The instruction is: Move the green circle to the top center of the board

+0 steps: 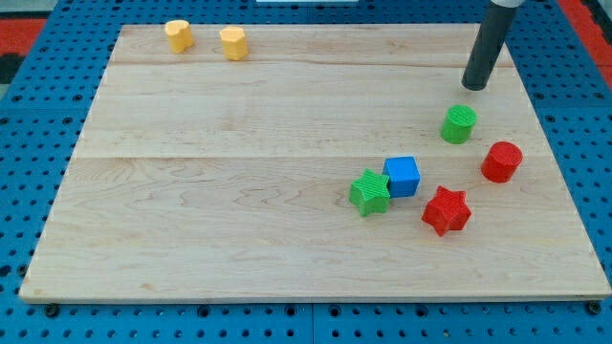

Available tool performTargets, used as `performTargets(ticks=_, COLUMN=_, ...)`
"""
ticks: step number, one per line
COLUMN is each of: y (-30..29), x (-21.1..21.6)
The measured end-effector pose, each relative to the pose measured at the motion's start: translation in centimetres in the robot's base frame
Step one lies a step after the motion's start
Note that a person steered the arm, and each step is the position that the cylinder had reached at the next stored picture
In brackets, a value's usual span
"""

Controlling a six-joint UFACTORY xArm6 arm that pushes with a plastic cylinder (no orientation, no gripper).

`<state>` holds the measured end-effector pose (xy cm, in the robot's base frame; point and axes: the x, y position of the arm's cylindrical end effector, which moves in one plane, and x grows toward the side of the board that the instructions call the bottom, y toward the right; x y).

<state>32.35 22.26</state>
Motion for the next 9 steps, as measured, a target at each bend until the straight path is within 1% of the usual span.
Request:
performTargets(ticks=1, y=3.5, x=0.1)
performTargets(ticks=2, y=4.5, x=0.1)
performTargets(ticks=3, y=4.5, x=2.9)
performTargets(ticks=4, y=2.6, x=6.6)
performTargets(ticks=7, y=2.3, x=6.7)
performTargets(ticks=8, y=2.3, x=7.2)
performTargets(ticks=9, y=2.7, x=8.6)
